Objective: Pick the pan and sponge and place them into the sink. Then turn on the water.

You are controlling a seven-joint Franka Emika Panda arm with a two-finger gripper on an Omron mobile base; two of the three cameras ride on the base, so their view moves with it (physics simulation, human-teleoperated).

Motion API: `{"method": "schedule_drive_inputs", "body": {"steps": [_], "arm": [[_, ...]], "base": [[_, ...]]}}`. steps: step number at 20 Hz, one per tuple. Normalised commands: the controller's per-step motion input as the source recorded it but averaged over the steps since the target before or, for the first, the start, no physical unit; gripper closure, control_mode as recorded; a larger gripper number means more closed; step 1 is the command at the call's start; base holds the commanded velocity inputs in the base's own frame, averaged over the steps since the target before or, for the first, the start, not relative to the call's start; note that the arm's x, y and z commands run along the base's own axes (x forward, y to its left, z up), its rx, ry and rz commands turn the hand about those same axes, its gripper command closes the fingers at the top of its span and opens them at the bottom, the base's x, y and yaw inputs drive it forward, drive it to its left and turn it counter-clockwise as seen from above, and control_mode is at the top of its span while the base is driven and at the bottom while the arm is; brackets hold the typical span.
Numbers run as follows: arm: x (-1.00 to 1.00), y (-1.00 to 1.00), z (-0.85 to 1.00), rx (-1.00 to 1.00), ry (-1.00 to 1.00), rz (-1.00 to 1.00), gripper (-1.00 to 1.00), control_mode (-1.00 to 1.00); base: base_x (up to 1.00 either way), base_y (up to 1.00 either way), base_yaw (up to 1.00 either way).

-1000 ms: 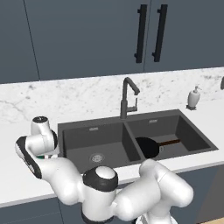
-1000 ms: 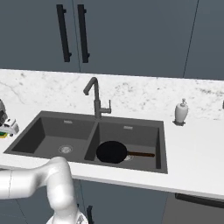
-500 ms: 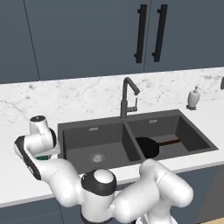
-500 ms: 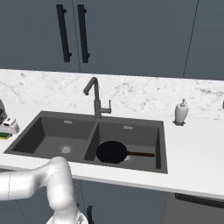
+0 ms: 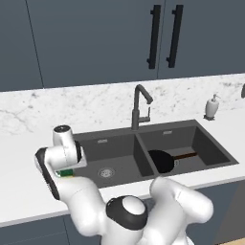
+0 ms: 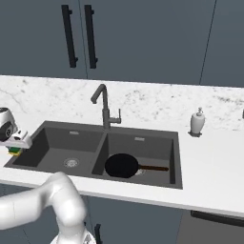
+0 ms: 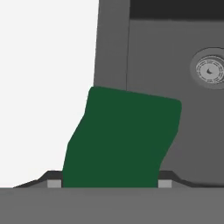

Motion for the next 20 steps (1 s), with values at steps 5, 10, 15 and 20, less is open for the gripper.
{"method": "schedule_drive_inputs", "body": {"steps": [5, 10, 15, 20], "arm": [[-0.19, -0.67, 0.85, 0.04, -0.09, 0.0, 1.0, -1.0], [-0.11, -0.77, 0.83, 0.11, -0.02, 0.0, 1.0, -1.0], [-0.23, -0.94, 0.46, 0.07, 0.0, 0.0, 1.0, -1.0], [-0.24, -1.0, 0.09, 0.0, 0.0, 0.0, 1.0, -1.0]], "base": [[0.0, 0.0, 0.0], [0.0, 0.0, 0.0], [0.0, 0.0, 0.0], [0.0, 0.0, 0.0]]}}
